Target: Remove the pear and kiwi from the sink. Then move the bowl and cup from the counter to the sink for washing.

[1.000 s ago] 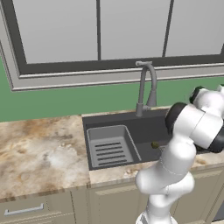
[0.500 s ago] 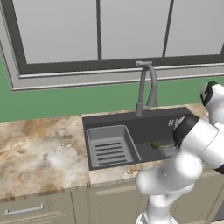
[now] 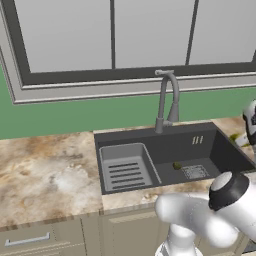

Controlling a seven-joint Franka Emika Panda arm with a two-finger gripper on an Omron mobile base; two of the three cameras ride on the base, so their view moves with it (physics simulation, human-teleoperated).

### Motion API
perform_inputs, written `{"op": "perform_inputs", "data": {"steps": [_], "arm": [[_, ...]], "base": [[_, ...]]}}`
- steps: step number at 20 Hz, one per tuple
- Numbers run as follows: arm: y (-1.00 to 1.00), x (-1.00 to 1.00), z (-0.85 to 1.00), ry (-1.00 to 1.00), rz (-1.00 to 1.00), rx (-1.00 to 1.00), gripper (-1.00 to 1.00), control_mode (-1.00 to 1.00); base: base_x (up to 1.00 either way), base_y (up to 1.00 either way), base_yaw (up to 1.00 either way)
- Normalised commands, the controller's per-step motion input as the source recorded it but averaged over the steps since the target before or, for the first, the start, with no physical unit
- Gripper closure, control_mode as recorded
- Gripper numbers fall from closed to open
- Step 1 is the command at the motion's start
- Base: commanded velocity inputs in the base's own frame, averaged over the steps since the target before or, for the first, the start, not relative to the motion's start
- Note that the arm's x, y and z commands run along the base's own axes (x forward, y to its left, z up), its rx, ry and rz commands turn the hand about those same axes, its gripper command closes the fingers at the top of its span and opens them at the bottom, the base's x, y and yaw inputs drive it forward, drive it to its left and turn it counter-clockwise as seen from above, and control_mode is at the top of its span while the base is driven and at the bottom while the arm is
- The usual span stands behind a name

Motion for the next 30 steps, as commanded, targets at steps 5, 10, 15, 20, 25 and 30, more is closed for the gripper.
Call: {"op": "perform_inputs", "data": {"steps": [5, 10, 15, 20, 25, 30], "arm": [[0.27, -0.29, 0.30, -0.02, -0.20, -0.09, 1.00, -1.00], [0.32, -0.28, 0.27, 0.00, -0.21, -0.06, 1.00, -1.00], [0.36, -0.24, 0.21, 0.00, -0.16, -0.02, 1.00, -1.00], [0.38, -0.27, 0.18, 0.02, -0.11, 0.00, 1.00, -1.00], [0.45, -0.25, 0.18, 0.10, -0.07, -0.01, 1.00, -1.00], [0.46, -0.26, 0.17, 0.09, -0.06, 0.00, 1.00, -1.00]], "base": [[0.00, 0.00, 0.00], [0.00, 0.00, 0.00], [0.00, 0.00, 0.00], [0.00, 0.00, 0.00], [0.00, 0.00, 0.00], [0.00, 0.00, 0.00]]}}
